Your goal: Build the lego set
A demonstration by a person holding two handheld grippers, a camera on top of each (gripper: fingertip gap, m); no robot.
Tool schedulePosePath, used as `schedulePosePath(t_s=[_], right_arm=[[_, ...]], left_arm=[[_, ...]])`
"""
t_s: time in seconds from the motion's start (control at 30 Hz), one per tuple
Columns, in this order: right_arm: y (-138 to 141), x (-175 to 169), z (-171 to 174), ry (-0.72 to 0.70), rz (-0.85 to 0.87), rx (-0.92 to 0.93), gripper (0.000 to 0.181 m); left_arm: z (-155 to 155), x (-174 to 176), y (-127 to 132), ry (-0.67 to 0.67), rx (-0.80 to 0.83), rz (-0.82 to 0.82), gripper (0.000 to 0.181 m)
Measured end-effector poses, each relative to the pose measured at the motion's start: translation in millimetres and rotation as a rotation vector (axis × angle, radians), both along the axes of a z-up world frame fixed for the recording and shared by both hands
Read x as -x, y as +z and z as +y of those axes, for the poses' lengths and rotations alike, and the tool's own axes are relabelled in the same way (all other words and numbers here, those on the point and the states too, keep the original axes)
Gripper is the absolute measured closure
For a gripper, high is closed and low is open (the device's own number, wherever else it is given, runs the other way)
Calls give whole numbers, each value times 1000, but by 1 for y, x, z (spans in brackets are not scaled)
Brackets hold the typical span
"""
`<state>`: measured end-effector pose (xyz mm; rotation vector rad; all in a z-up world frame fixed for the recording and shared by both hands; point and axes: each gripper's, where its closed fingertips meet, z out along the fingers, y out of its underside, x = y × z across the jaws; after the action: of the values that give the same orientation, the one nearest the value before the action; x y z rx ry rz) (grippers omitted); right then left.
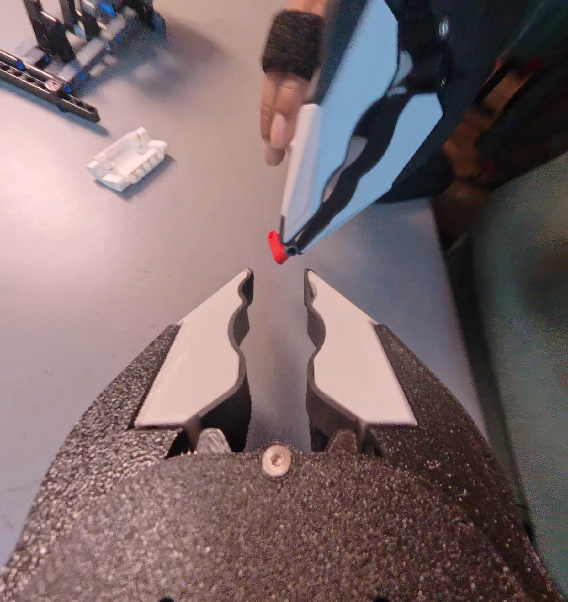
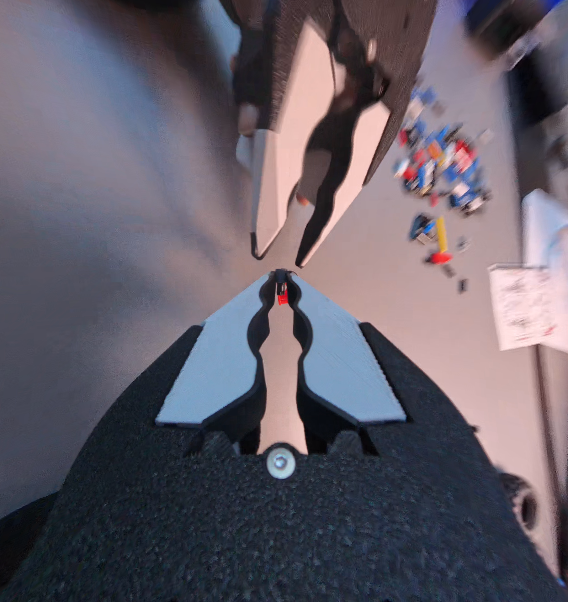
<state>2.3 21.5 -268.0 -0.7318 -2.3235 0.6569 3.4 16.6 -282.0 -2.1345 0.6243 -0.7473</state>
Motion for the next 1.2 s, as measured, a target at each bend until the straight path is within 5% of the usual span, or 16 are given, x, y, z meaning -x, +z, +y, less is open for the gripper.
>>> schedulePosePath(t_s=[0.23,0.3,0.53,0.87,1.03,1.2], right_arm=[[98,-2,-25,225,573,-280,175],[108,-3,-32,278,637,-359,175],[112,-1,-38,377,703,-494,175],[114,23,-22,7,668,205,175],[119,28,-23,-64,646,491,175],[121,31,-23,-75,627,590,175]], left_arm=[[-13,15,106,-97,122,-1012,147],[-18,9,118,-152,151,-1140,147],[-16,-7,134,-145,78,-1154,168],[-4,20,141,54,-185,-1070,172],[-6,25,149,94,-322,-989,173],[-7,26,152,104,-371,-972,173]])
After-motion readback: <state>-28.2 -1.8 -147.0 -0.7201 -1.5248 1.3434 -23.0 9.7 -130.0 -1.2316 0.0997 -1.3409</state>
